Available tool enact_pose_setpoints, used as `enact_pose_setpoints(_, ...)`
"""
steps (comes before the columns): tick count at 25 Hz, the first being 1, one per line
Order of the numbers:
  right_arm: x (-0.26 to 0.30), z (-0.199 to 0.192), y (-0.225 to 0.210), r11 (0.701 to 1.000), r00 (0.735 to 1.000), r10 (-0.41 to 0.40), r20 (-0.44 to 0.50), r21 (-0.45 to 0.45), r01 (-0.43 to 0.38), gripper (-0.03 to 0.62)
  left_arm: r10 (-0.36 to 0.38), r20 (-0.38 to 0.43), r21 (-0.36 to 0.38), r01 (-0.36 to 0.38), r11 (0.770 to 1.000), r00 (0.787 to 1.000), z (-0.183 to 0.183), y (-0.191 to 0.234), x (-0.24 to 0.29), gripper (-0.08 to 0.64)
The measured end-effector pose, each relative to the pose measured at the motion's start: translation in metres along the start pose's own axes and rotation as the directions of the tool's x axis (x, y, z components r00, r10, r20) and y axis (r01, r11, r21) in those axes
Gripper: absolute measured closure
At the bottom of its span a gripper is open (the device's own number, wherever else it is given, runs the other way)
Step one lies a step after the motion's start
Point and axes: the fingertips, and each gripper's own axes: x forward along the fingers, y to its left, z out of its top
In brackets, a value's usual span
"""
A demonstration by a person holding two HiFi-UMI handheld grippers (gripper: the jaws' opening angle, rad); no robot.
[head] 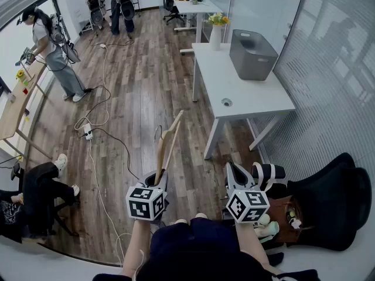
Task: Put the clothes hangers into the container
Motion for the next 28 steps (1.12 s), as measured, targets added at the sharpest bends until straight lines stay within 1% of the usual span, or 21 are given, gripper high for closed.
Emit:
enact_pose_setpoints(5,-0.001,-0.003,0.002,1.000,1.000,0.002,-0.011,0.005,-0.001,0.565,0.002,-0.002,-0.005,-0.002,1.000,1.000,-0.002,0.002,-0.003,0.551)
enact_pose_setpoints(8,0.001,-0.007,0.003,0.999,1.000,0.009,-0.028,0.038,-0.008,0.565,0.003,-0.003,-0.006,-0.003,1.000,1.000,-0.003,0.003,-0.004,0.551)
enact_pose_setpoints(10,0.002,-0.010,0.001,0.999,1.000,-0.007,-0.030,0.049,0.009,0.565,0.003,-0.004,-0.006,-0.003,1.000,1.000,-0.004,0.004,-0.005,0.551)
enact_pose_setpoints(13,0.003,-0.012,0.002,0.999,0.999,-0.028,-0.023,0.041,0.029,0.565,0.005,-0.007,-0.008,-0.005,1.000,1.000,-0.007,0.007,-0.007,0.551)
enact_pose_setpoints(17,0.011,-0.012,0.011,0.999,0.999,-0.031,-0.015,0.035,0.032,0.565,0.004,-0.006,-0.018,-0.004,1.000,1.000,-0.010,0.018,-0.012,0.551)
enact_pose_setpoints(23,0.023,-0.015,0.033,0.999,1.000,-0.013,-0.013,0.034,0.014,0.565,0.006,0.001,-0.026,-0.006,1.000,1.000,-0.011,0.038,-0.020,0.551)
enact_pose_setpoints(28,0.028,-0.024,0.047,0.999,0.999,-0.027,-0.022,0.036,0.028,0.565,0.005,-0.006,-0.024,-0.005,1.000,1.000,-0.015,0.058,-0.028,0.551)
